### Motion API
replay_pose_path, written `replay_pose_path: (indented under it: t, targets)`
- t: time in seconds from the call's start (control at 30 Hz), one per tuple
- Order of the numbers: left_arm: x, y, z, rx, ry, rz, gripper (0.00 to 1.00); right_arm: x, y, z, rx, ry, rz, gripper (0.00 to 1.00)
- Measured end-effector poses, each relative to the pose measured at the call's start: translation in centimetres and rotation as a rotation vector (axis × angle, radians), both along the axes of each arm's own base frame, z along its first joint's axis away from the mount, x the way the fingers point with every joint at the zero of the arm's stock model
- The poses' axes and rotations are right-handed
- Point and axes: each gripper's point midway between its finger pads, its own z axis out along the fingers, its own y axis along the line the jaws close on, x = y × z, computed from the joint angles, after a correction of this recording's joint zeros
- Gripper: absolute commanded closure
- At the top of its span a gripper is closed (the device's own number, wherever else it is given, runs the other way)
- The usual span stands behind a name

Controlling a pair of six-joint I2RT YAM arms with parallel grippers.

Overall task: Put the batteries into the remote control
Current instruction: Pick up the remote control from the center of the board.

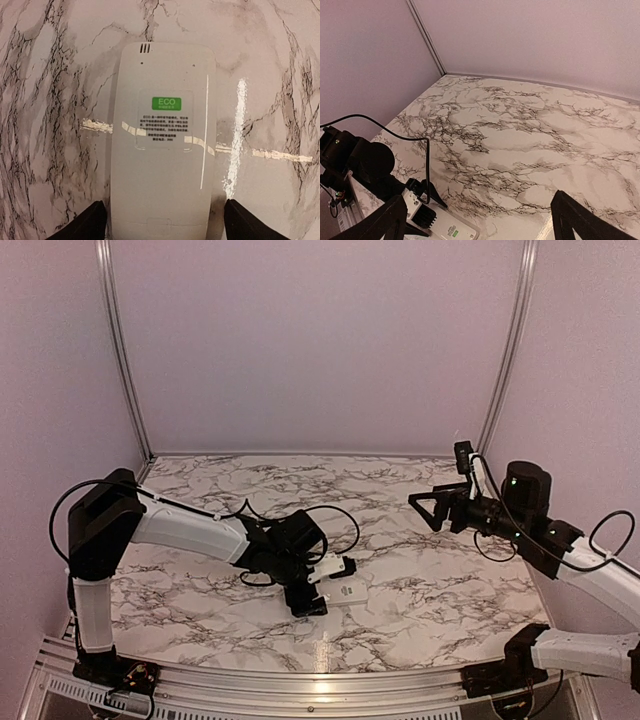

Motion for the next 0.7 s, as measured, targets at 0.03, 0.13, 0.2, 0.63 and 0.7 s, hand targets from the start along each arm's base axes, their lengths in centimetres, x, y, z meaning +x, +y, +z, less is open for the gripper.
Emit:
replay_pose_path:
  t: [0.03, 0.13, 0.2, 0.63, 0.7]
  targets:
    - [0.0, -0.1, 0.1, -0.002, 0.001, -0.003, 0.19, -0.1, 0.0, -0.4, -0.002, 0.008, 0.004, 0.01]
    - [0.0, -0.6, 0.0, -0.007, 0.005, -0.021, 0.25, -0.5, 0.2, -1.3, -0.004, 0.030, 0.026, 0.01]
    - [0.1, -1.0, 0.0, -0.008, 0.009, -0.032, 0.30, -0.8, 0.4, -1.4, -0.002, 0.036, 0.042, 0.01]
    - [0.4, -2.4, 0.2, -0.024, 0.041, -0.059, 0.67, -2.3, 1.8, -0.5, 0.034, 0.019, 0.162, 0.01]
    - [0.4, -2.4, 0.3, -0.037, 0.059, -0.056, 0.69, -2.5, 2.0, -0.2, 0.043, 0.009, 0.180, 0.01]
